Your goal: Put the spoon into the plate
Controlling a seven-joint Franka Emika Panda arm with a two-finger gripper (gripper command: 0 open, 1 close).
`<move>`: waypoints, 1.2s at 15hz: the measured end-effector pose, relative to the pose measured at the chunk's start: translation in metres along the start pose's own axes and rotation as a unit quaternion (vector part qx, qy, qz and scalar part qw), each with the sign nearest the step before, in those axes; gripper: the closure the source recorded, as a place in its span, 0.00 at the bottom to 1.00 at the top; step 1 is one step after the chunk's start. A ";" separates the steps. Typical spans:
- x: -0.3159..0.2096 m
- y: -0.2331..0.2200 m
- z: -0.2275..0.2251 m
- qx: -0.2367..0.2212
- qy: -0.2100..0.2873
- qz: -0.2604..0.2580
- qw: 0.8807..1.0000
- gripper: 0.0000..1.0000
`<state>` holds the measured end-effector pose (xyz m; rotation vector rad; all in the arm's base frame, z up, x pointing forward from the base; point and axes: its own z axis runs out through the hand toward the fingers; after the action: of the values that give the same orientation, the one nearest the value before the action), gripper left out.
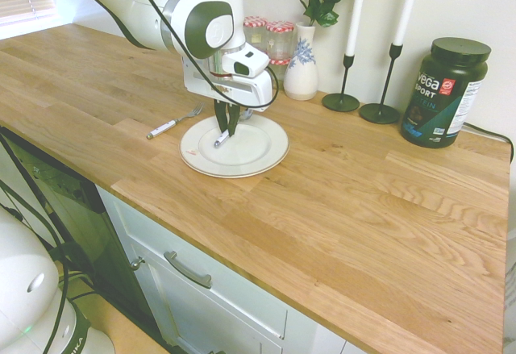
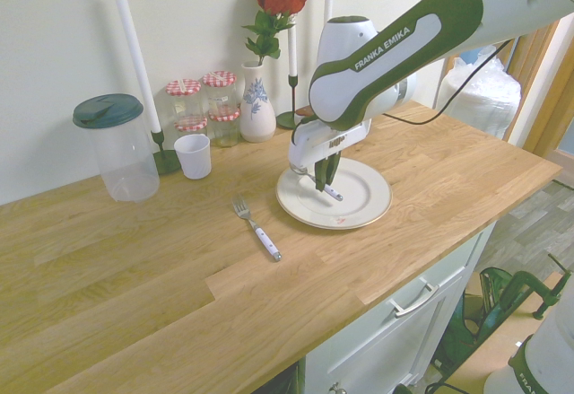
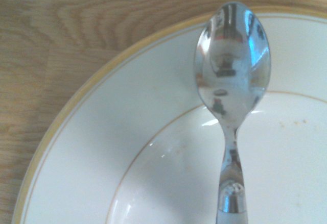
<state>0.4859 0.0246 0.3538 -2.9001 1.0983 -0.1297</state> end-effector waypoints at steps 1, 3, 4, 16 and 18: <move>-0.001 0.001 0.003 -0.002 0.001 -0.002 1.000 1.00; -0.002 0.002 0.006 -0.006 0.002 -0.004 1.000 0.00; -0.002 0.003 0.007 -0.010 0.003 -0.004 1.000 0.00; -0.003 0.009 0.011 -0.019 0.005 0.000 1.000 0.00; -0.003 0.009 0.005 -0.015 0.009 0.000 1.000 0.00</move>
<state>0.4782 0.0202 0.3484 -2.9313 1.1111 -0.1414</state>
